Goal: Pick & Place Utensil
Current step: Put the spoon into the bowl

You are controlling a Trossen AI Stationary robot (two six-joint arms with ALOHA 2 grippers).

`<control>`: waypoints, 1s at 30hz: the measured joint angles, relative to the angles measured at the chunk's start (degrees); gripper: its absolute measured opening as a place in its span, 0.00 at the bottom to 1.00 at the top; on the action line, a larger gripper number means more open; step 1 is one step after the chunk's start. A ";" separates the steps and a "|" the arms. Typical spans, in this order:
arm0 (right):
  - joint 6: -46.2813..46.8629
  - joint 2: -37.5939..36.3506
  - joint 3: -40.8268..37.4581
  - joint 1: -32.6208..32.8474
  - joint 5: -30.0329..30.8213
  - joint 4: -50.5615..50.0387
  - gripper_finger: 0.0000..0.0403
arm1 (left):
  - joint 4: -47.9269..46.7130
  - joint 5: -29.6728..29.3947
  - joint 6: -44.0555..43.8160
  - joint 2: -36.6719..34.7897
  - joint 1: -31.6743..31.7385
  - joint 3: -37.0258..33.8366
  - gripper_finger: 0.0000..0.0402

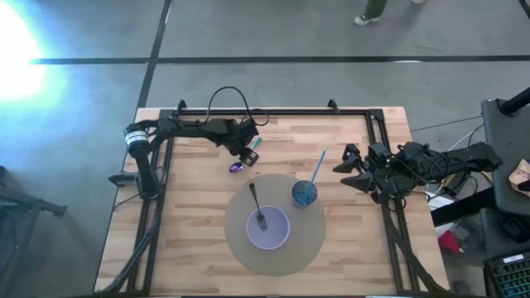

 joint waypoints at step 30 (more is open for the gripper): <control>0.02 -0.02 0.02 -0.01 0.00 0.02 0.50 | 0.04 0.54 -0.12 3.61 -0.17 0.11 0.43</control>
